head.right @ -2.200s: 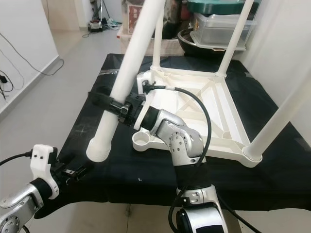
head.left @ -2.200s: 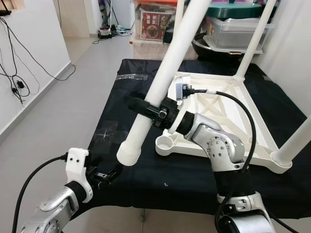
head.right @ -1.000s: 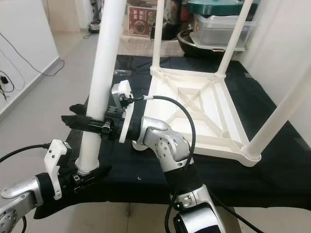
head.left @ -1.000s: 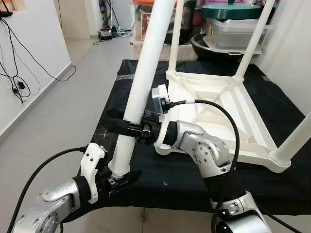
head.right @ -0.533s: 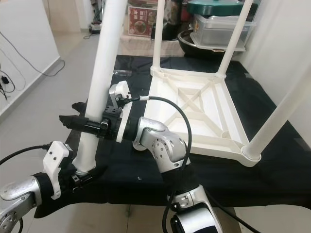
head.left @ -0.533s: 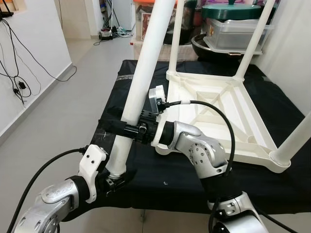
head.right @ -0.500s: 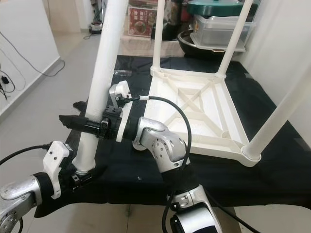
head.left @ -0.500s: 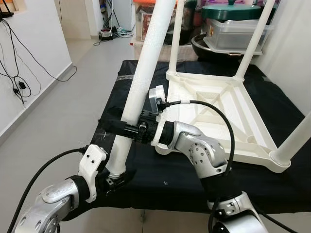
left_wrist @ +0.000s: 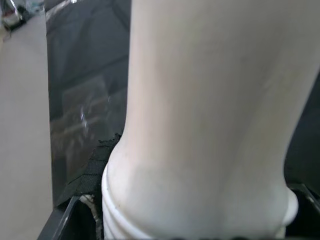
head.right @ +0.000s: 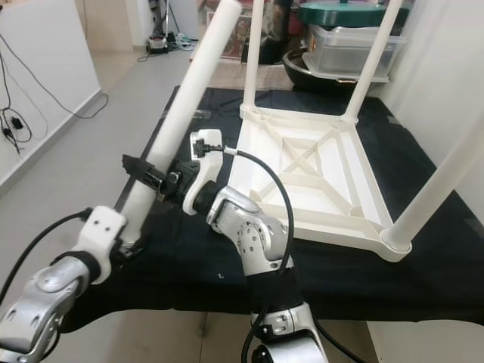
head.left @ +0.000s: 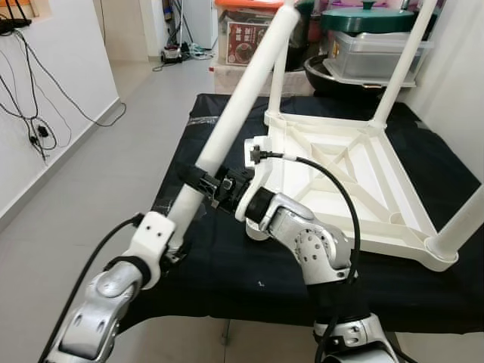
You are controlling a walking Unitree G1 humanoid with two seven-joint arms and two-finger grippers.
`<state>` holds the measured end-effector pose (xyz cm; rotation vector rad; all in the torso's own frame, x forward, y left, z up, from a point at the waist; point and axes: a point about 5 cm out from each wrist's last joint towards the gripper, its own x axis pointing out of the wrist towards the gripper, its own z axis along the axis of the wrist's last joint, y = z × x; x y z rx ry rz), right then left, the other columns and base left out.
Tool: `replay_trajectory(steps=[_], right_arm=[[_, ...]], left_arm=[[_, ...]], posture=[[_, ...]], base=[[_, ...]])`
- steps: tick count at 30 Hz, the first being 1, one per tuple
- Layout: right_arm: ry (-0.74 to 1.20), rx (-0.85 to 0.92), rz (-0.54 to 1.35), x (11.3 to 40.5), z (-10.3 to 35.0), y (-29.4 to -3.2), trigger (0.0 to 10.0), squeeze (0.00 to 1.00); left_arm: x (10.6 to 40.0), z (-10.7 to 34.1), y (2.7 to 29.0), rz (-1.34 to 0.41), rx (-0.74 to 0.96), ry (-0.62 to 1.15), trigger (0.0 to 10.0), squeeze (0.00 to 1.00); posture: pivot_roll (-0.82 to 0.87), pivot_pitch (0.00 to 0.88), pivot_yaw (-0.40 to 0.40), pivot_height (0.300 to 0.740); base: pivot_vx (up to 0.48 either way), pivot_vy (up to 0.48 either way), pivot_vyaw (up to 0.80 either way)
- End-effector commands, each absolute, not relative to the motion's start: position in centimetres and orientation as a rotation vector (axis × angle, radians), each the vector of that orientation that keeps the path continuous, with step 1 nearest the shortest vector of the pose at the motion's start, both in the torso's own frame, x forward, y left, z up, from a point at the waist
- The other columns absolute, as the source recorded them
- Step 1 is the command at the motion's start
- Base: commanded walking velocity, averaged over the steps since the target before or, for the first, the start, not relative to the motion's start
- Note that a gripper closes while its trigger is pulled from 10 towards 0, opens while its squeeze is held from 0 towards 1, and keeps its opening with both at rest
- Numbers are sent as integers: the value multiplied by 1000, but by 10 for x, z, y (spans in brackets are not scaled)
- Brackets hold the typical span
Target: Building children table
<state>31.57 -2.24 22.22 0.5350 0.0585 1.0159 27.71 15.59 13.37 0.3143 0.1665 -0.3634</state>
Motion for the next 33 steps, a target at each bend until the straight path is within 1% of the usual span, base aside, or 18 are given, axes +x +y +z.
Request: replay_trajectory(steps=[1,4,6,8,10,11,13,14,15,16,17,18,27,28,30,31,32,33], right_arm=[[62,642,1089,303,224,-1,10000,0],[67,655,1084,302,225,2,10000,0],[62,675,1056,303,226,7,10000,0],[62,675,1056,303,226,7,10000,0],[38,707,981,310,231,6,10000,0],[38,707,981,310,231,6,10000,0],[25,728,928,314,235,4,10000,0],[24,735,901,315,234,2,8824,0],[24,739,886,316,233,1,8824,0],[18,724,850,317,231,-1,1647,0],[18,724,850,317,231,-1,1647,0],[0,704,815,318,229,-3,0,0],[-6,684,841,316,228,-5,0,0],[-2,681,854,315,227,-4,0,0],[1,679,862,314,227,-4,0,0],[3,679,863,313,227,-4,0,0],[3,677,867,313,227,-4,0,0],[0,670,869,313,227,-4,0,0]], left_arm=[[278,131,149,-387,337,170,10000,0],[282,131,142,-408,351,161,10000,0],[288,128,124,-469,385,158,10000,0],[288,128,124,-469,385,158,10000,0],[289,123,110,-516,393,169,10000,0],[289,123,110,-516,393,169,10000,0],[287,120,100,-554,380,175,10000,0],[286,119,95,-570,376,174,10000,0],[286,119,91,-579,373,173,10000,0],[286,120,88,-591,367,173,10000,0],[286,120,88,-591,367,173,10000,0],[285,120,85,-602,366,171,10000,0],[286,117,91,-594,418,165,10000,0],[286,117,94,-586,425,159,10000,106],[287,117,96,-580,429,155,10000,106],[287,117,98,-575,421,153,10000,714],[287,119,100,-567,392,146,10000,1000],[287,120,102,-561,365,141,10000,1000]], posture=[[40,0,-28,740],[42,0,-31,740],[45,0,-34,740],[45,0,-34,740],[36,0,-27,740],[36,0,-27,740],[28,0,-22,740],[27,0,-22,740],[27,0,-22,740],[27,0,-22,740],[27,0,-22,740],[28,0,-23,740],[26,0,-24,740],[29,0,-27,740],[29,0,-27,740],[32,0,-30,740],[32,0,-30,740],[33,0,-30,740]], base=[[0,0,0],[0,0,0],[0,0,0],[0,0,0],[0,0,0],[0,0,0],[0,0,0],[0,0,0],[0,0,0],[0,0,0],[0,0,0],[0,0,0],[0,0,0],[0,0,0],[0,0,0],[0,0,0],[0,0,0],[0,0,0]])
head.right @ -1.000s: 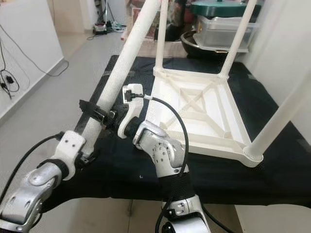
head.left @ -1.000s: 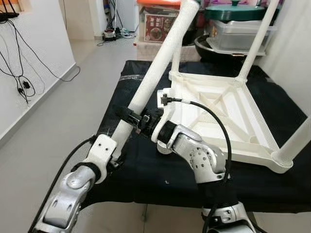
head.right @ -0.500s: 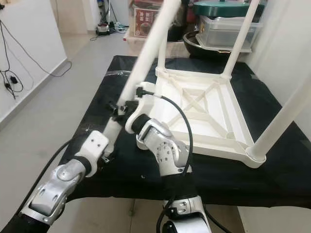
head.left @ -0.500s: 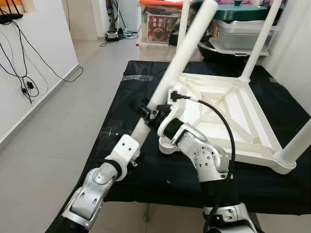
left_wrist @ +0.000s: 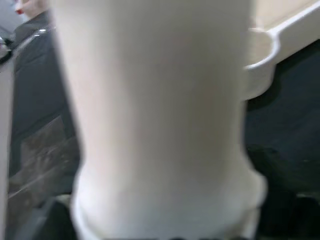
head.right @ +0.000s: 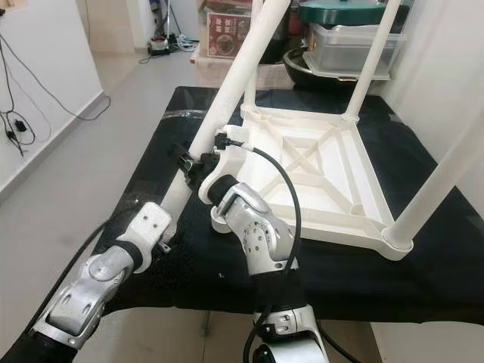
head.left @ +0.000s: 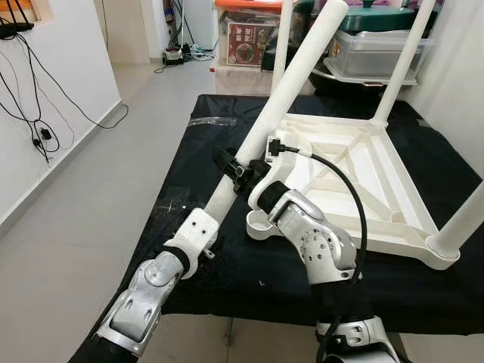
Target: Building children table
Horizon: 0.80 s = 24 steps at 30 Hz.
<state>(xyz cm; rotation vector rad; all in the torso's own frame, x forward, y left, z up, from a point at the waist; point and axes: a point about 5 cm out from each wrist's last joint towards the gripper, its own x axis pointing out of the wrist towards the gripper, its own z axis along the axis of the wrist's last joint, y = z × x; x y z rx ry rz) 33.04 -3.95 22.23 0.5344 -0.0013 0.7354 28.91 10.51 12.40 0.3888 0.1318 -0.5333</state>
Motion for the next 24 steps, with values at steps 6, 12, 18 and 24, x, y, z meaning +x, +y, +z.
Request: replay_trajectory(steps=[6,12,18,24], right_arm=[[-40,591,849,321,230,-10,0,0],[-104,453,745,347,238,-35,0,0],[-212,288,606,375,257,-78,0,0],[-242,238,578,380,264,-94,0,0]], left_arm=[[281,124,110,-560,303,141,10000,1000],[262,126,129,-543,238,138,10000,1000],[248,130,160,-333,250,98,10000,835],[244,129,177,-218,251,103,10000,0]], posture=[[38,0,-33,740],[49,0,-43,740],[64,0,-57,740],[72,0,-61,740]], base=[[0,0,0],[0,0,0],[0,0,0],[0,0,0]])
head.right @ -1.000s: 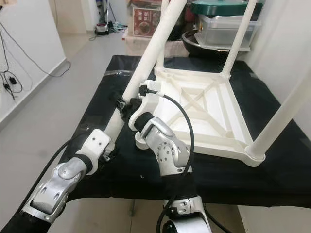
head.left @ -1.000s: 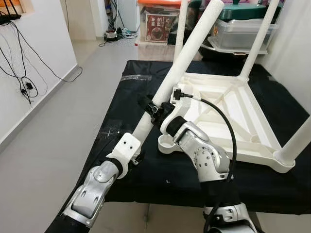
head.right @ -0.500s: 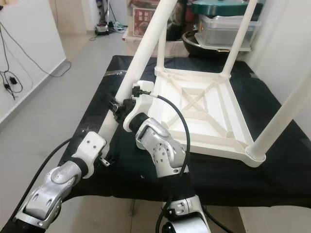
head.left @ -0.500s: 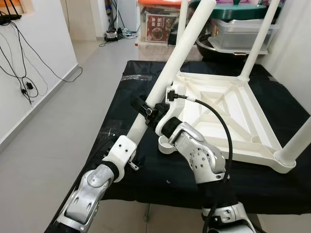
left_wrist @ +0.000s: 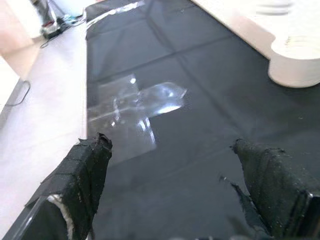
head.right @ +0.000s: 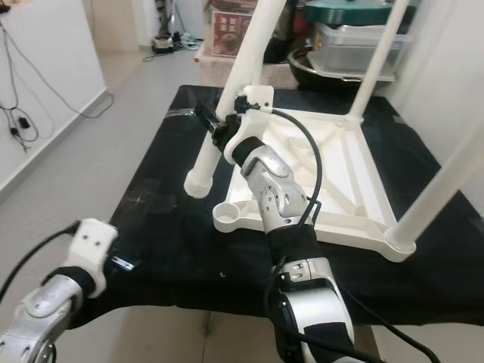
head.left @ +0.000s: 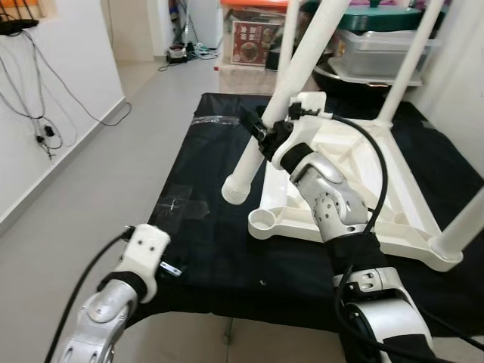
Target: Building children table
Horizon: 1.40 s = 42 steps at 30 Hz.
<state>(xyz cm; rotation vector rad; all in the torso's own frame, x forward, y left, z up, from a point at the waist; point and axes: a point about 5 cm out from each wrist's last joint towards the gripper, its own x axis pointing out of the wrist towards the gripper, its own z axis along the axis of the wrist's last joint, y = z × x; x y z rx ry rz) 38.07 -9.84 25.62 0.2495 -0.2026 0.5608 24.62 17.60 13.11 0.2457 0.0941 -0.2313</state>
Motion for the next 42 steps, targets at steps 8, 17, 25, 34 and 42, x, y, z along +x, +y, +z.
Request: replay_trajectory(steps=[8,17,25,34,42], right_arm=[[-228,195,609,381,259,-100,0,0],[-230,-24,676,383,244,-98,0,0],[-226,-247,711,379,232,-100,0,0],[-228,-316,765,368,221,-109,0,0],[-227,-369,827,355,209,-105,0,0]], left_arm=[[232,116,171,-257,221,161,10000,0],[218,108,178,-244,216,203,10000,0],[214,104,178,-226,209,215,10000,0],[212,100,179,-215,197,227,10000,0],[215,101,179,-213,193,226,10000,0]], posture=[[63,0,-55,740],[76,0,-65,740],[77,0,-77,740],[58,0,-72,740],[45,0,-66,740]], base=[[0,0,0],[0,0,0],[0,0,0],[0,0,0],[0,0,0]])
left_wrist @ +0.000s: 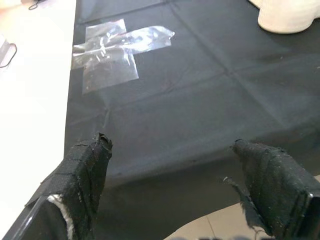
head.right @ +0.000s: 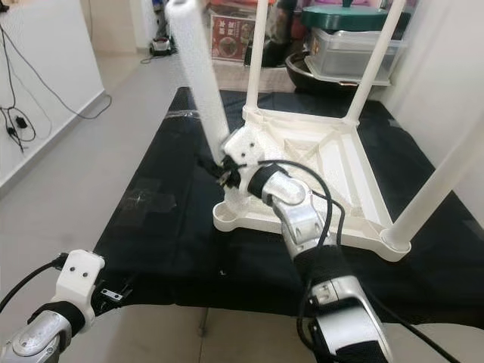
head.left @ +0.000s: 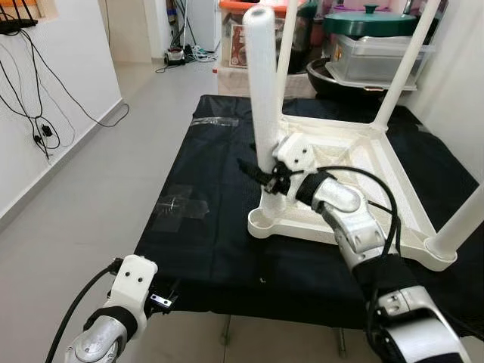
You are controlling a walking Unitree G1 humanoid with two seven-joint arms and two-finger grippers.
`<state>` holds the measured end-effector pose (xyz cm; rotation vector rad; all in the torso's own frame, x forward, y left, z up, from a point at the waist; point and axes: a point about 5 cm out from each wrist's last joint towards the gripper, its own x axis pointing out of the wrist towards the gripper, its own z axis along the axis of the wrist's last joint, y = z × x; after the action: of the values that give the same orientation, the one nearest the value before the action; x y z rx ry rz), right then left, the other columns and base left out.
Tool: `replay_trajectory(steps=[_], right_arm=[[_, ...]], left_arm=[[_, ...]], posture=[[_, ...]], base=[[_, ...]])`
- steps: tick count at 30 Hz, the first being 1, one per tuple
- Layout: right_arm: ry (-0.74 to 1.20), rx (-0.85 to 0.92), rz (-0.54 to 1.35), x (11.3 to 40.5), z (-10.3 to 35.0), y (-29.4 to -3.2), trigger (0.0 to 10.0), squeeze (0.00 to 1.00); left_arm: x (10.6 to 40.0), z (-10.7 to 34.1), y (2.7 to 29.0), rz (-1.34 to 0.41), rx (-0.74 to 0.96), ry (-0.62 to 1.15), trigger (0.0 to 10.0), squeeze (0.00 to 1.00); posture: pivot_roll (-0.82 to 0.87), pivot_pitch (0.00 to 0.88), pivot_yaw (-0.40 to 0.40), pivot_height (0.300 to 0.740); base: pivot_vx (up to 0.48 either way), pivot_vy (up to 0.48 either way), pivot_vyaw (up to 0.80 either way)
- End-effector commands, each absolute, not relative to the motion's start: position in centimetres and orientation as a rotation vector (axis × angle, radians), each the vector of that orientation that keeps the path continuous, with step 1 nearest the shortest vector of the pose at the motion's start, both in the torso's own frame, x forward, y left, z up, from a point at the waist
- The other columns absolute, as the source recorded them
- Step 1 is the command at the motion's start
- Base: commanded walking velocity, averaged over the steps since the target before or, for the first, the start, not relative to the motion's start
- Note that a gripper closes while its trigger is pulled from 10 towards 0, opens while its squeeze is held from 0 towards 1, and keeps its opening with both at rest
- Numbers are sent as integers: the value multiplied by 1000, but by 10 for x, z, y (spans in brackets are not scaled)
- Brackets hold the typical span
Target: Building children table
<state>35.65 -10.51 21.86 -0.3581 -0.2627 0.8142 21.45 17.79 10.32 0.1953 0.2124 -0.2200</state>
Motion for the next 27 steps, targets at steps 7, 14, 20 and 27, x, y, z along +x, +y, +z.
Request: replay_trajectory(steps=[7,14,20,27], right_arm=[[-218,-365,883,347,201,-89,0,0],[-201,-359,927,342,197,-77,0,0],[-90,-250,938,344,187,-73,0,0],[9,-130,921,356,182,-79,0,0]], left_arm=[[216,101,177,-208,190,223,10000,0],[216,102,177,-201,189,219,10000,0],[218,102,177,-194,180,220,10000,0],[218,102,177,-190,171,223,10000,0]], posture=[[54,0,-76,740],[59,0,-83,740],[63,0,-89,740],[67,0,-96,740]], base=[[0,0,0],[0,0,0],[0,0,0],[0,0,0]])
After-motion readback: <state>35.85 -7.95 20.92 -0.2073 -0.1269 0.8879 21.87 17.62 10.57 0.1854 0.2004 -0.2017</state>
